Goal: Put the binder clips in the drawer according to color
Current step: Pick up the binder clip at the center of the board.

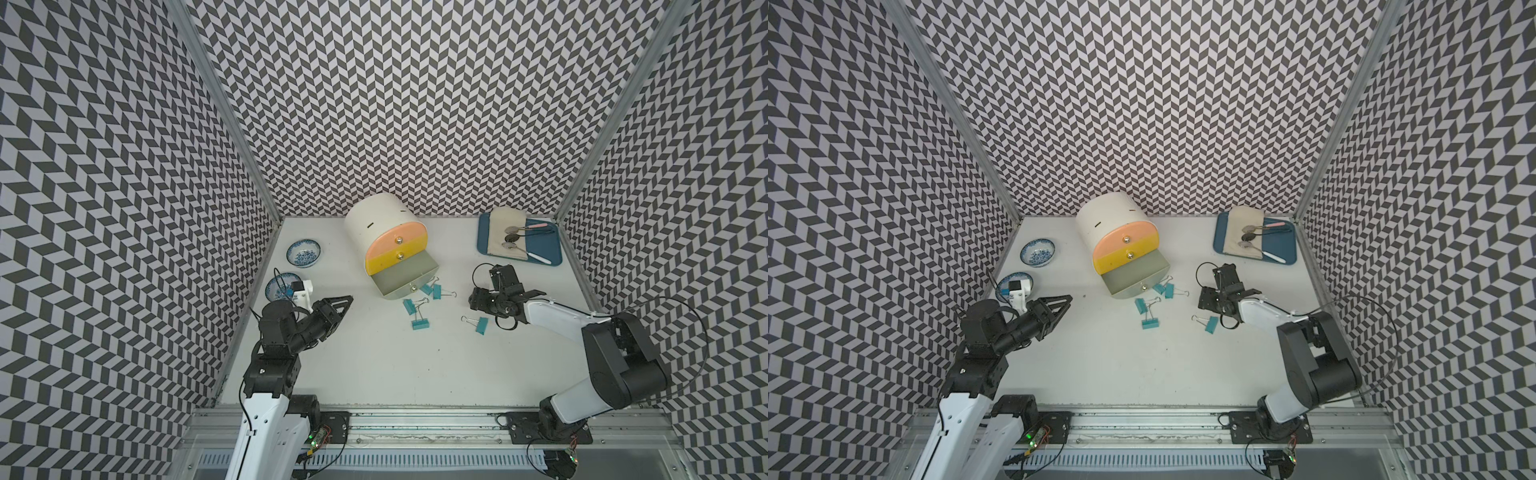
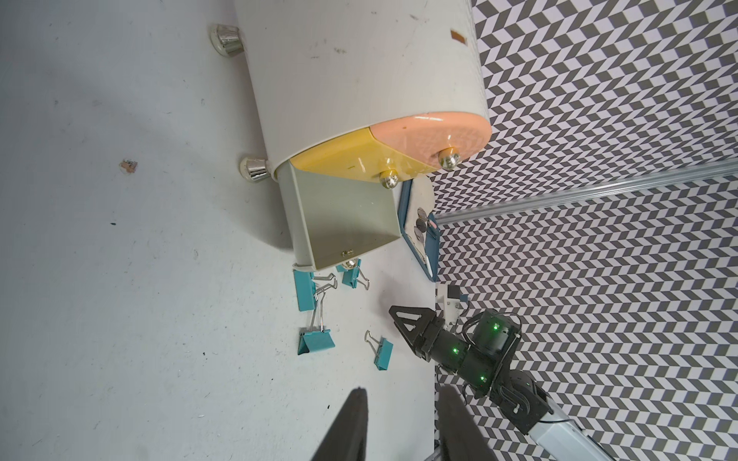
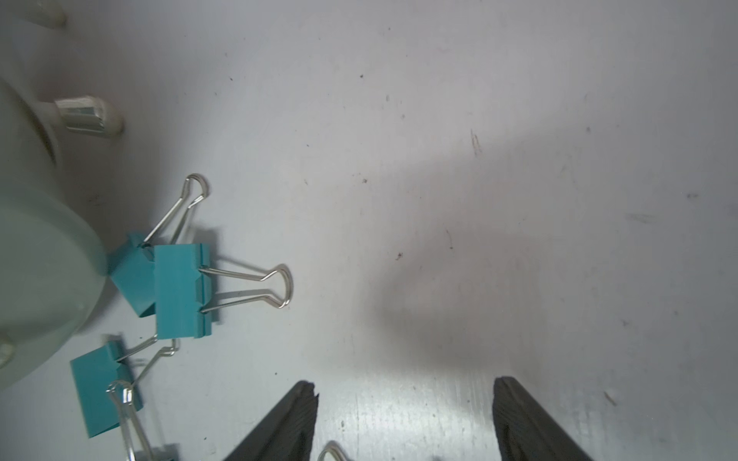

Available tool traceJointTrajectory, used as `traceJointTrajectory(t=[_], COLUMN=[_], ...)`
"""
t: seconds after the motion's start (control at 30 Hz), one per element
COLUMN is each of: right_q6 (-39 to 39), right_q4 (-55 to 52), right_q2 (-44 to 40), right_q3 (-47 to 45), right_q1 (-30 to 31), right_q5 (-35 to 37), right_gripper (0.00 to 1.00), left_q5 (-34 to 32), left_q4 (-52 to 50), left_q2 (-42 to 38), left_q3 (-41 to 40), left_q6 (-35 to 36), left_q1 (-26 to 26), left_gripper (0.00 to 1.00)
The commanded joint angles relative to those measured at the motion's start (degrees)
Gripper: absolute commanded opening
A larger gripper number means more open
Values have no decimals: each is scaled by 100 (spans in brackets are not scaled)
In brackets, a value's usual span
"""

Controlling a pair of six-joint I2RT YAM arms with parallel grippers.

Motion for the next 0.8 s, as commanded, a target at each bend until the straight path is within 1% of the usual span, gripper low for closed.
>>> traceJointTrajectory(t=[0.0,0.1,0.27,0.47,0.6,0.63,0.77], right_q6=[-228,-242,-169,-95,7,31,118], right_q4=[-45,-69,-86,-354,-456,-482,-648], right_q2=[150,124,-165,-421,-657,-696,-777], right_q3=[71,-18,-239,-332,-451,-466,-488], right_q1=[-47,-46,9,209,476,570,991], right_q5=[-146,-381,-716,-841,-846,-831,-703], right_gripper=[74,74,74,74,74,74,74], left_q5=[95,95,94,110,113,112,111], left_q4=[-32,-32,-18,12,39,47,82], left_q2=[-94,-137,-225,-339,-341,-518,-614], left_q3=[70,63,24,-27,-42,-58,-88], left_q6=[17,0,-47,-116,-167,-181,-230], left_q1=[32,32,32,32,32,32,32], left_gripper=[34,34,34,34,35,35,35])
